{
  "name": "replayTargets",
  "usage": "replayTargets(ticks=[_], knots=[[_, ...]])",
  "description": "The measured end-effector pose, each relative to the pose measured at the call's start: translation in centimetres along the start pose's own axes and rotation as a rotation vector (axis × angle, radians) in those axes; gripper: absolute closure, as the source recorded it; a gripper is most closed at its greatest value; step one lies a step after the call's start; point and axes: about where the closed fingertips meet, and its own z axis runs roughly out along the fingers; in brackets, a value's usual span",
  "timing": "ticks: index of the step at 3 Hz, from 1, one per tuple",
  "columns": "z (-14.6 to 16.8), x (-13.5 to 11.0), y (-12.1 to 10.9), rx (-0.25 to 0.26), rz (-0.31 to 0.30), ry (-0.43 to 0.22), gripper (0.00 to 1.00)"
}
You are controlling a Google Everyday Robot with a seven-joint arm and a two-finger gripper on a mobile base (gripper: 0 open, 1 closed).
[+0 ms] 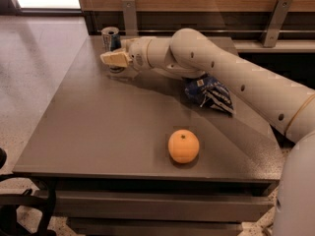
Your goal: Pick redbull can
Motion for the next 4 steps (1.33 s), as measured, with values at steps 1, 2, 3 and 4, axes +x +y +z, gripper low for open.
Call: replayTargets(ticks=[1,2,3,4], knots=[[0.25,0.01,0.24,-0.005,0.000,0.000,0.69],[0.43,0.00,0.43,-0.009,0.000,0.000,0.94],[0.57,-0.01,0.57,-0.012,0.000,0.000,1.00],[0.57,-0.01,0.57,-0.012,0.000,0.000,1.00]])
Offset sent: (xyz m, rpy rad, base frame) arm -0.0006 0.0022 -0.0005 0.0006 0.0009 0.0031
